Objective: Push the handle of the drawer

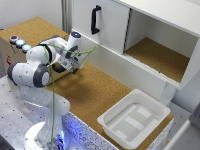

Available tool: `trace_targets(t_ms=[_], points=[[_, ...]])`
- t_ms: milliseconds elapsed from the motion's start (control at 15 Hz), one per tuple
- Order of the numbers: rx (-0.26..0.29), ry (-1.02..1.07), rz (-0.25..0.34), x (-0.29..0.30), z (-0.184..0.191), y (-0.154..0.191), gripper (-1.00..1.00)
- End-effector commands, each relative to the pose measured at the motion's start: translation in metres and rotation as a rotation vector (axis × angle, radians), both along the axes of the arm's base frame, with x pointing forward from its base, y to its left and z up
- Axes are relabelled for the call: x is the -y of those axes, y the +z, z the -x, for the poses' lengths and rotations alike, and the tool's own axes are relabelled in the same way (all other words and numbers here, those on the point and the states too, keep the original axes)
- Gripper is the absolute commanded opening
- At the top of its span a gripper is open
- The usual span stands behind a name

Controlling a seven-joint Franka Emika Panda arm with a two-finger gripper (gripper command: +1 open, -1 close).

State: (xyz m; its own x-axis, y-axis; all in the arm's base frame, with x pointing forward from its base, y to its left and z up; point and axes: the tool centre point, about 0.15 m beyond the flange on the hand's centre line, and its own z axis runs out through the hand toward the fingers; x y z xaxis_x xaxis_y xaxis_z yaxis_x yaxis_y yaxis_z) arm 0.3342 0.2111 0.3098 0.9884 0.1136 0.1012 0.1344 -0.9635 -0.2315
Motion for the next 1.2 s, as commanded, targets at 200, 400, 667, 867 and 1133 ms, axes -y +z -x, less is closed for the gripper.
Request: trace_targets(t_ms=[200, 400, 667, 867, 1133], points=[[-0.032, 0.065, 0.022, -0.080, 0.018, -0.016, -1.00], [-0.042, 0.067, 0.021, -0.096, 0.021, -0.019, -1.00], [-0.036, 0.070, 0.017, -0.116, 0.024, -0.016, -1.00], [-0.037, 0.032, 0.005, -0.127, 0.028, -0.013, -1.00], [-0.033, 0.023, 0.003, -0.139, 0.037, -0.006, 1.00]])
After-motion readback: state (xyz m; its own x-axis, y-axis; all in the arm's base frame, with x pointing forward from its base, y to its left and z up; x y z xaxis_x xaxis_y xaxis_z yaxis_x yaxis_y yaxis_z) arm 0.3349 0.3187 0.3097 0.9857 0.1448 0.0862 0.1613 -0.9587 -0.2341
